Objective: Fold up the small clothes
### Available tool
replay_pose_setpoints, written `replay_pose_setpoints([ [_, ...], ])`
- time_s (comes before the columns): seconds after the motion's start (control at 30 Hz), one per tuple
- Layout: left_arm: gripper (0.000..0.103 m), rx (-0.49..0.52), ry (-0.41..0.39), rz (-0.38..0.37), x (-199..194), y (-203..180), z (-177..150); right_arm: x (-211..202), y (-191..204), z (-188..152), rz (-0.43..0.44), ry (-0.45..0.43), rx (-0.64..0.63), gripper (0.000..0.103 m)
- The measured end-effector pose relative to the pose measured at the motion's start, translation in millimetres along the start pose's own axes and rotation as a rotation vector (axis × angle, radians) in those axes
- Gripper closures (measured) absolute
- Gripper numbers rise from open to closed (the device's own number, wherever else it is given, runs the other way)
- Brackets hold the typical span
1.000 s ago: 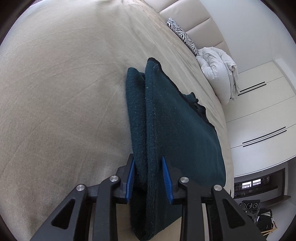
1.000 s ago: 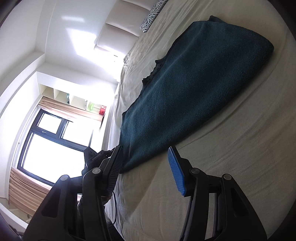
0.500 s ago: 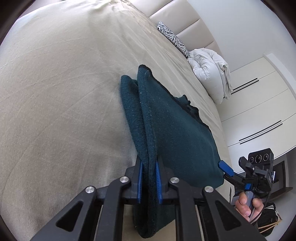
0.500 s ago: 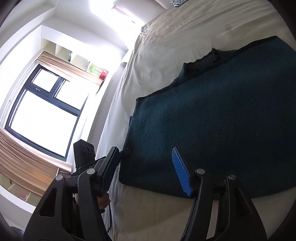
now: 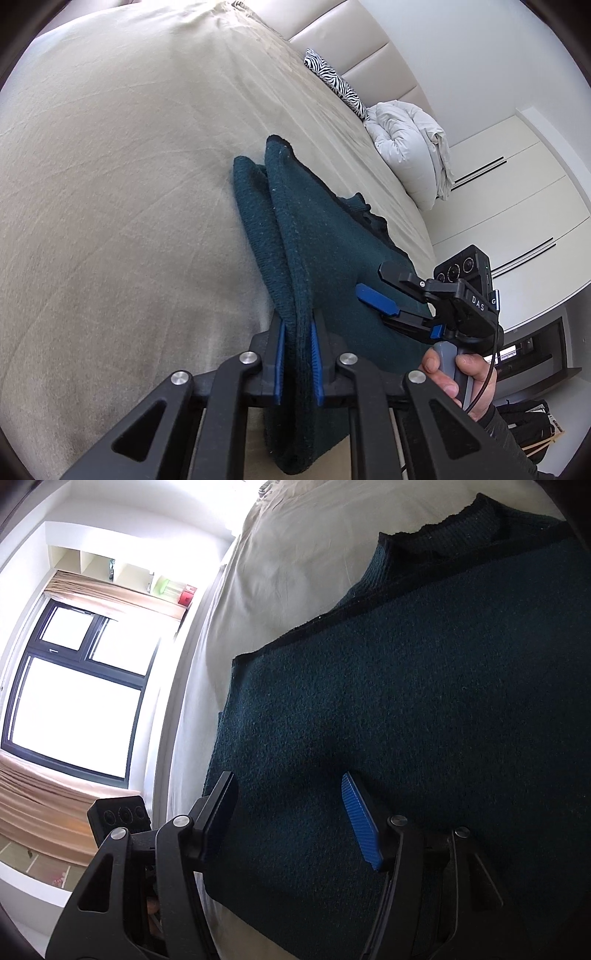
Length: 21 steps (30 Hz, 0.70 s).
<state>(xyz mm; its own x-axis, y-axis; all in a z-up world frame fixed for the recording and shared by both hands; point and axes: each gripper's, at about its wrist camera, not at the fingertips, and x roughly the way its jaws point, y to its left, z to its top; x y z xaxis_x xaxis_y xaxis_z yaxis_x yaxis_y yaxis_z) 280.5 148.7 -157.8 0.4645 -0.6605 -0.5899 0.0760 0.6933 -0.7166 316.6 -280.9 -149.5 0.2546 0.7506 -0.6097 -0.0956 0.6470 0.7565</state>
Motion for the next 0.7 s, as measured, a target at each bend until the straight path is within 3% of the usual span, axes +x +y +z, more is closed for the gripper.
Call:
replay_pose_setpoints([
  [0.17,0.090,0.021,-0.009,0.007,-4.4,-15.2,2.9,-3.7,-0.5,1.7,0.030,-0.020,-0.006,0.045],
  [0.33,0.090,0.070,-0.008,0.016,-4.5,-41.3,11.0,-17.9,-15.5,7.6,0.133,-0.024,0.084,0.045],
  [0.53,0.090,0.159,0.010,0.031,11.0,-93.3,15.7,-43.4,-35.5,13.7,0.258,-0.034,0.167,0.044],
  [0.7,0.090,0.245,0.038,0.028,51.9,-153.0,14.5,-75.5,-56.0,24.7,0.343,-0.050,0.199,0.044],
])
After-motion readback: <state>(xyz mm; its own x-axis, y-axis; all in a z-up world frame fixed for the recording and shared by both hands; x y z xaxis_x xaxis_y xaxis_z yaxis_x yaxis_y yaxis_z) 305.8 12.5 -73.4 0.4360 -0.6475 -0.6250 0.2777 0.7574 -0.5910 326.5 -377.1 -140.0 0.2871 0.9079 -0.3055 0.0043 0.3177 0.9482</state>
